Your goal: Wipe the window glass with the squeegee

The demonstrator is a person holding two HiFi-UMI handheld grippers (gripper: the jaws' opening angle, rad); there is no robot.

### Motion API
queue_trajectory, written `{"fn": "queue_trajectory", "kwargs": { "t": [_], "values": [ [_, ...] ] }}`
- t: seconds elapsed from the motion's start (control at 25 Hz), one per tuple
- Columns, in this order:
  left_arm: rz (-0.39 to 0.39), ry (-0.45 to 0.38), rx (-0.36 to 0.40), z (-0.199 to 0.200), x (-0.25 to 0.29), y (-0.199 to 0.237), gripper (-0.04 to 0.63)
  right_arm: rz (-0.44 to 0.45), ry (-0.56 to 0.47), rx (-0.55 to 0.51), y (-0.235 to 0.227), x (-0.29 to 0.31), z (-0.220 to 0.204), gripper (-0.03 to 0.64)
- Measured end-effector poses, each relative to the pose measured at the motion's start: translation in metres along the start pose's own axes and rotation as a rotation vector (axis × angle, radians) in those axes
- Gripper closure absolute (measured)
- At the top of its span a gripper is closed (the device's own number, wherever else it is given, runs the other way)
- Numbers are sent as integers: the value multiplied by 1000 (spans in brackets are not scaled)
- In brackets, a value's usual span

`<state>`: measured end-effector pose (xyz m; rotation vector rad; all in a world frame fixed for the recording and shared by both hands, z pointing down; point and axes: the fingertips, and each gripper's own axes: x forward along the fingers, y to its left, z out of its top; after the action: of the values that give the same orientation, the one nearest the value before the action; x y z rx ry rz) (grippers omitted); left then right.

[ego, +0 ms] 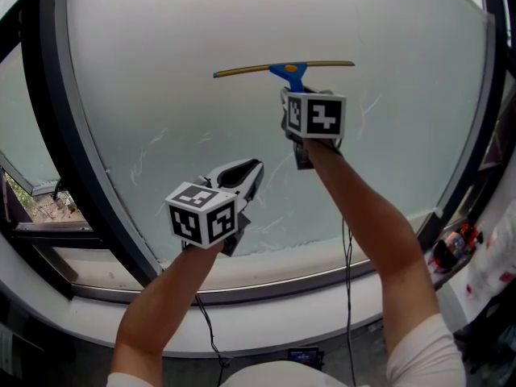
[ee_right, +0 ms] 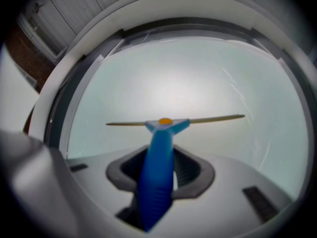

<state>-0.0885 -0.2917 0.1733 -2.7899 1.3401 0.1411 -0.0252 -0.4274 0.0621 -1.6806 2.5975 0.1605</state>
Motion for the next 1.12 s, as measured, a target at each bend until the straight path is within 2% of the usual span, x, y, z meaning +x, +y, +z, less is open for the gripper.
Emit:
{"fn": "queue_trajectory", "kwargs": {
  "t": [1.12],
  "values": [
    [10, 38, -97, -53, -9, 2, 543, 26, 55, 35, 8, -3, -65, 472]
  ]
}}
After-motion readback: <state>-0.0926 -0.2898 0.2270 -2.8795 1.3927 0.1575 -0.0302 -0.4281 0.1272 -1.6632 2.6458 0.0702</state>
